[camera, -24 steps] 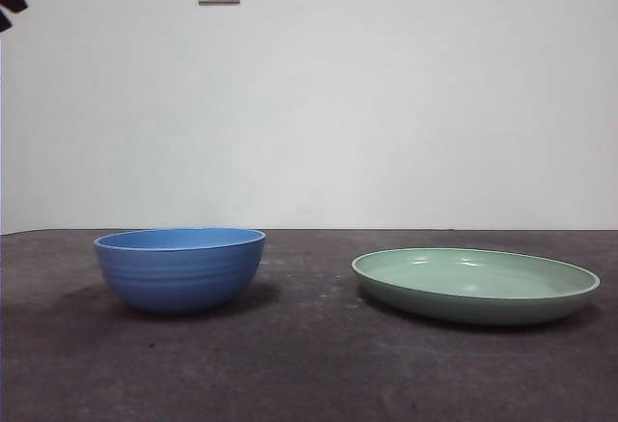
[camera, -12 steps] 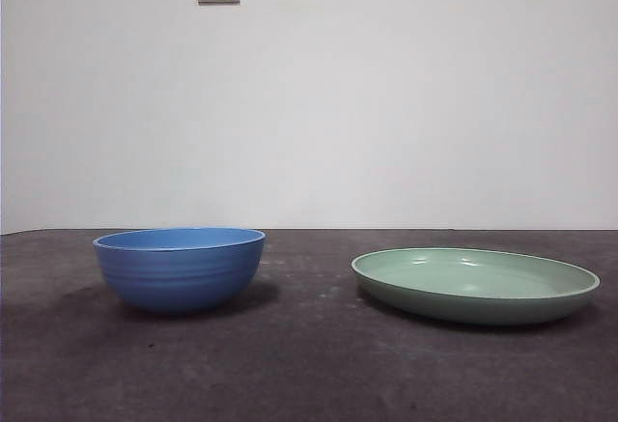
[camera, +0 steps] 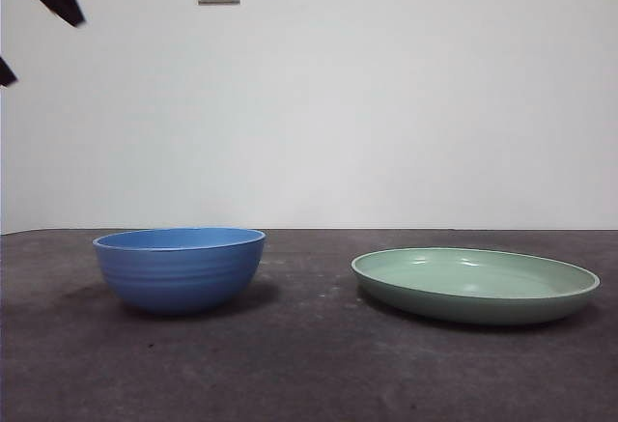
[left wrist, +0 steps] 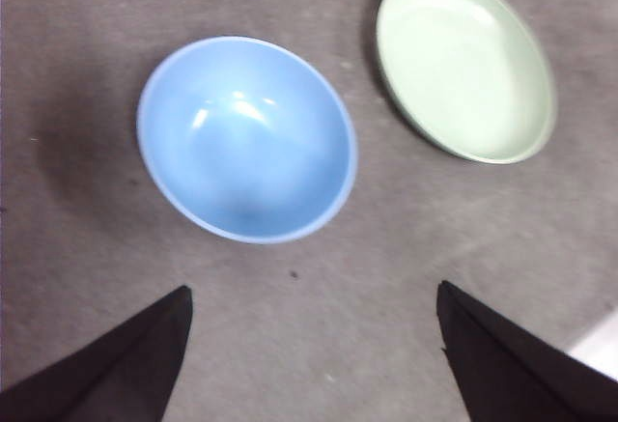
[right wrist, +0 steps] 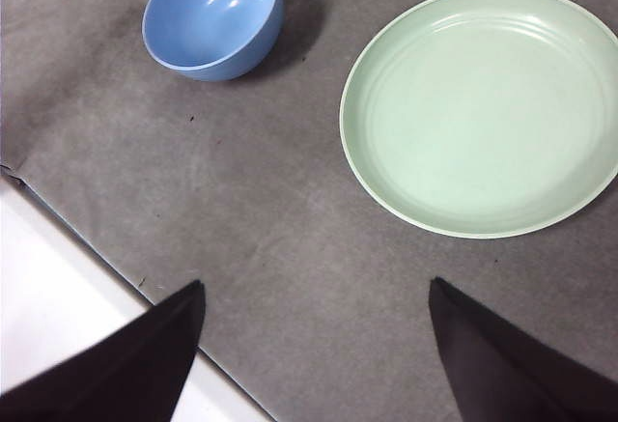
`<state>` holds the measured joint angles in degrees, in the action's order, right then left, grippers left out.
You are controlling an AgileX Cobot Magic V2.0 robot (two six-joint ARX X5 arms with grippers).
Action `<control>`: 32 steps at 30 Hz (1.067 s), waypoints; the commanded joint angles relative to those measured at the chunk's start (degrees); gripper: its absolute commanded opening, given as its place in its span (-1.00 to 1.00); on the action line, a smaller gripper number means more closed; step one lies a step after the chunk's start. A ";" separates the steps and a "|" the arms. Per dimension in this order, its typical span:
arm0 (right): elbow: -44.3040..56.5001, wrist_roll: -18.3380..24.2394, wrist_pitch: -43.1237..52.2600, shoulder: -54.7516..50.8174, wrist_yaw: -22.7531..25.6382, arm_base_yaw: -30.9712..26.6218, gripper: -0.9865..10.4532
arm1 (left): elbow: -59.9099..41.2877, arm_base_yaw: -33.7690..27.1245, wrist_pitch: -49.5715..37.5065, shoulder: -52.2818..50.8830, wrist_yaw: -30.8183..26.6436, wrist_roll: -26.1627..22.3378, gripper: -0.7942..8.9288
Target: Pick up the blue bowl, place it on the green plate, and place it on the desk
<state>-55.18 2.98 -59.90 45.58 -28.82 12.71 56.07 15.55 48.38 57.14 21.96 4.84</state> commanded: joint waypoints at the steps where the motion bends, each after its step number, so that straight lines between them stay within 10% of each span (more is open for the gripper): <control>1: -1.05 0.02 0.31 0.42 -0.07 0.20 -0.18 | 3.85 1.03 -0.87 5.40 -3.72 0.37 0.00; 23: -1.05 0.04 1.18 0.42 0.35 0.20 -0.18 | 12.96 2.43 -11.02 40.35 -13.51 0.15 -0.02; 32: -1.05 0.07 1.18 0.42 0.35 0.20 -0.18 | 12.96 2.58 -12.04 42.42 -13.62 0.59 -0.81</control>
<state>-55.18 2.98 -59.29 45.58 -28.49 12.71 67.77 17.87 36.49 98.72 8.67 5.28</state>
